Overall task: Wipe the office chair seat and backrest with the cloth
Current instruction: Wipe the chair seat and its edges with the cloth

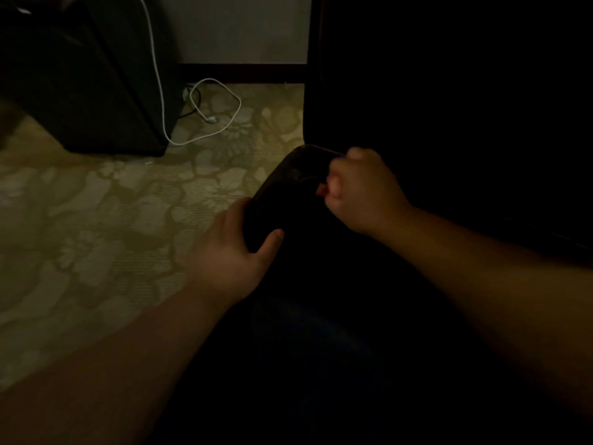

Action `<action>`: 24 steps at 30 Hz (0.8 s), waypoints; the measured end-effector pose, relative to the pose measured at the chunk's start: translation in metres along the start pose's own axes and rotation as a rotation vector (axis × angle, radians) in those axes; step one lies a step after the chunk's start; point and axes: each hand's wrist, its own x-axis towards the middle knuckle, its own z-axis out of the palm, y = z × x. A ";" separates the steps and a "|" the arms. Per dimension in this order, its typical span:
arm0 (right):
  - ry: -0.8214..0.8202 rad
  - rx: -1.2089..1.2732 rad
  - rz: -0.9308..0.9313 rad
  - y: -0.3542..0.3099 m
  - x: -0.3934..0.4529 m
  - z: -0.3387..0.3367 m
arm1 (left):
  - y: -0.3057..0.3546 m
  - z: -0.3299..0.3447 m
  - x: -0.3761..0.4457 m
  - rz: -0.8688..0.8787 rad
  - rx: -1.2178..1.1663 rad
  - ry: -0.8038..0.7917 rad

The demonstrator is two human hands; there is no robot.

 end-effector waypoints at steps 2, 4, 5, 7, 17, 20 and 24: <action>0.058 0.082 0.003 -0.036 0.025 0.015 | -0.002 0.001 0.001 -0.010 -0.018 0.007; 0.034 0.149 -0.072 -0.059 0.034 0.022 | -0.006 0.001 -0.001 -0.027 -0.056 0.010; -0.001 0.168 -0.146 -0.063 0.031 0.023 | -0.007 0.000 -0.002 -0.033 -0.077 0.010; -0.080 0.187 -0.287 -0.057 0.014 0.019 | -0.008 0.000 -0.007 -0.034 -0.118 0.011; 0.086 0.013 -0.117 -0.070 0.066 0.033 | -0.002 -0.002 0.001 -0.019 -0.143 -0.008; 0.075 0.117 -0.145 -0.062 0.052 0.033 | 0.000 -0.005 0.005 -0.007 -0.190 -0.026; 0.066 0.166 -0.210 -0.040 0.003 0.021 | 0.008 -0.009 0.012 0.002 -0.136 -0.042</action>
